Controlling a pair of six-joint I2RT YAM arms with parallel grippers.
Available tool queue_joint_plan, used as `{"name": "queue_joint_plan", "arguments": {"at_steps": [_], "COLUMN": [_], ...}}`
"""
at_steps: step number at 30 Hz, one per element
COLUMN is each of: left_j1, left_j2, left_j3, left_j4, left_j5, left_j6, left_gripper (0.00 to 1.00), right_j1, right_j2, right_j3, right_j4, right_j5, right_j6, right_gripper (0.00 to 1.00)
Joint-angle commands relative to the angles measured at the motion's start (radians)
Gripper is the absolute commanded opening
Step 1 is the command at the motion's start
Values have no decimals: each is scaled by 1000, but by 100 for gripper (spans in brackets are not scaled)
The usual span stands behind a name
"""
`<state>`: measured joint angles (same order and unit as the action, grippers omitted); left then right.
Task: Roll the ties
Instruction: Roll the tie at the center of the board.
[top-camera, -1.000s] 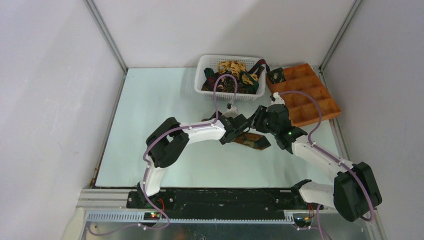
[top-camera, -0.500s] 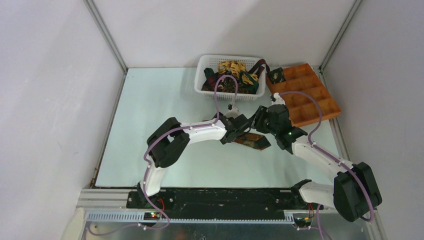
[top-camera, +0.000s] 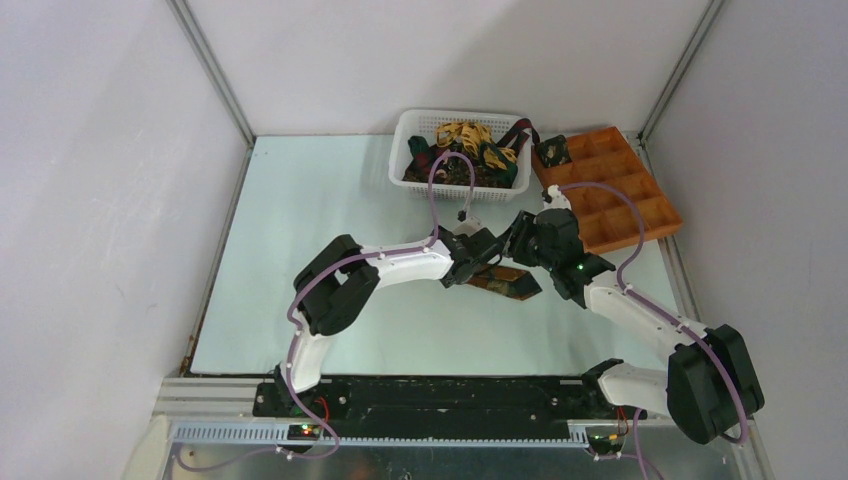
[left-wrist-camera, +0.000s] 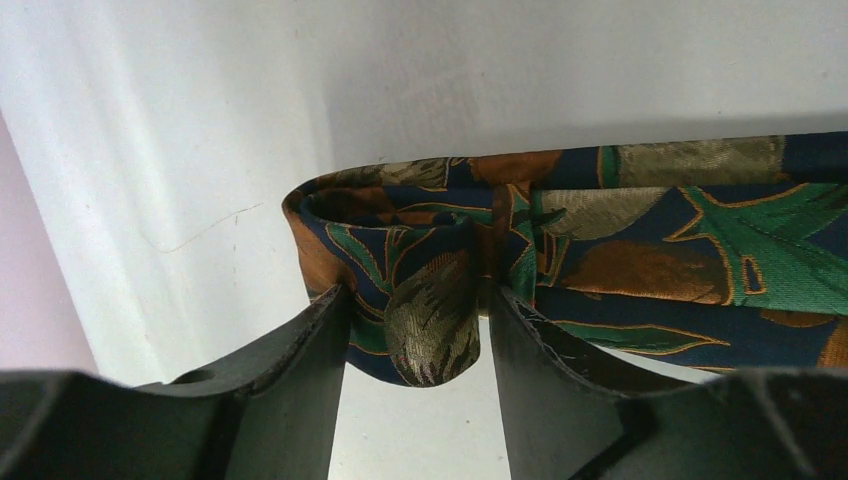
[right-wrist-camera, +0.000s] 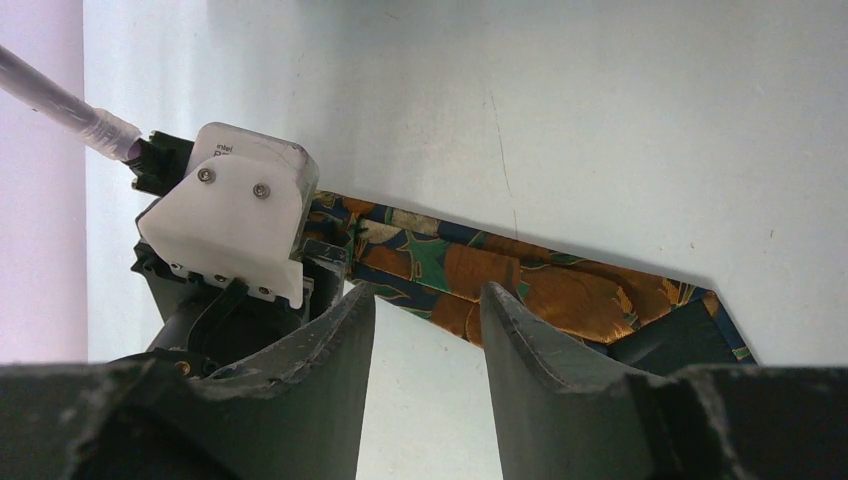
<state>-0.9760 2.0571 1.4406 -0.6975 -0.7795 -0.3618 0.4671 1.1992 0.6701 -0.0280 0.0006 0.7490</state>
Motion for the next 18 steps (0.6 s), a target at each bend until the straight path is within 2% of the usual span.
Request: {"name": "queue_joint_plan", "arguments": {"at_steps": [1, 18], "left_j1": [-36, -2], "left_j2": [-24, -99], "left_j3": [44, -41], "left_j4": [74, 171], "left_j5": [80, 216], "left_j6": [-35, -66], "left_gripper": [58, 60], "right_j1": [14, 14], "right_j2": [-15, -4], "right_j3": [10, 11], "right_j4": [54, 51], "right_j5": [-22, -15], "right_j6": [2, 1], "right_gripper": [47, 47]}}
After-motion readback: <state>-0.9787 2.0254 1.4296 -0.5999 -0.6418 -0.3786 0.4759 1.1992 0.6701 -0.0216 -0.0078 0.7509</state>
